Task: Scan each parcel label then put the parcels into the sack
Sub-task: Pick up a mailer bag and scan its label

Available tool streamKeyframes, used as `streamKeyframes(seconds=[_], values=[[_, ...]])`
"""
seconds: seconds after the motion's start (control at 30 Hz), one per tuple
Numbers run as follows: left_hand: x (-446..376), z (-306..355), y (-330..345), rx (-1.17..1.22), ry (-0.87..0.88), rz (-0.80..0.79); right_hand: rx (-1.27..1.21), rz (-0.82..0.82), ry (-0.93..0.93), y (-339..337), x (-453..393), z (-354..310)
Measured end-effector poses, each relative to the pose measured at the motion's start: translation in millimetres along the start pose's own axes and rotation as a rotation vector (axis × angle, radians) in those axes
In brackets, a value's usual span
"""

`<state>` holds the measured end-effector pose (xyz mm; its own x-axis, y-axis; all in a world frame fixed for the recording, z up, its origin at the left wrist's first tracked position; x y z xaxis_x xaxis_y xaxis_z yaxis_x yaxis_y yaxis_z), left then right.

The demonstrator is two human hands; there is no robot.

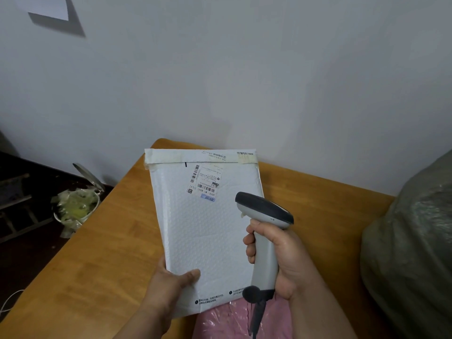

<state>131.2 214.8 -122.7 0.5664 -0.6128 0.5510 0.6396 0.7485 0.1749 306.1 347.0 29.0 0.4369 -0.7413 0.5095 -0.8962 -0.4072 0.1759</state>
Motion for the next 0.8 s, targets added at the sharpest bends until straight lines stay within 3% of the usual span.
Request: streamKeyframes(seconds=[0.33, 0.63, 0.8], values=[[13.9, 5.8, 1.7, 0.014, 0.067, 0.016, 0.077, 0.069, -0.036, -15.7, 4.1, 3.1], [53.6, 30.0, -0.6, 0.084, 0.209, 0.098, 0.226, 0.253, -0.188, -50.3, 31.0, -3.3], [80.5, 64.9, 5.9, 0.173, 0.284, -0.008, 0.194, 0.324, -0.299, -65.0, 71.0, -14.6]])
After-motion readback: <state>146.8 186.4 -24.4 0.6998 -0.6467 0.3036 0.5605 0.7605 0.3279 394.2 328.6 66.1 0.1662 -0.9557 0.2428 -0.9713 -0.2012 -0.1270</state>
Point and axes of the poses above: each hand's wrist, its own x-axis away from the middle knuckle, its own y-axis out of the palm, z = x × y, the point moved 6 cm from there along -x, towards the middle knuckle, and after that the axes turned 6 degrees about x, right-handed, at the moved point
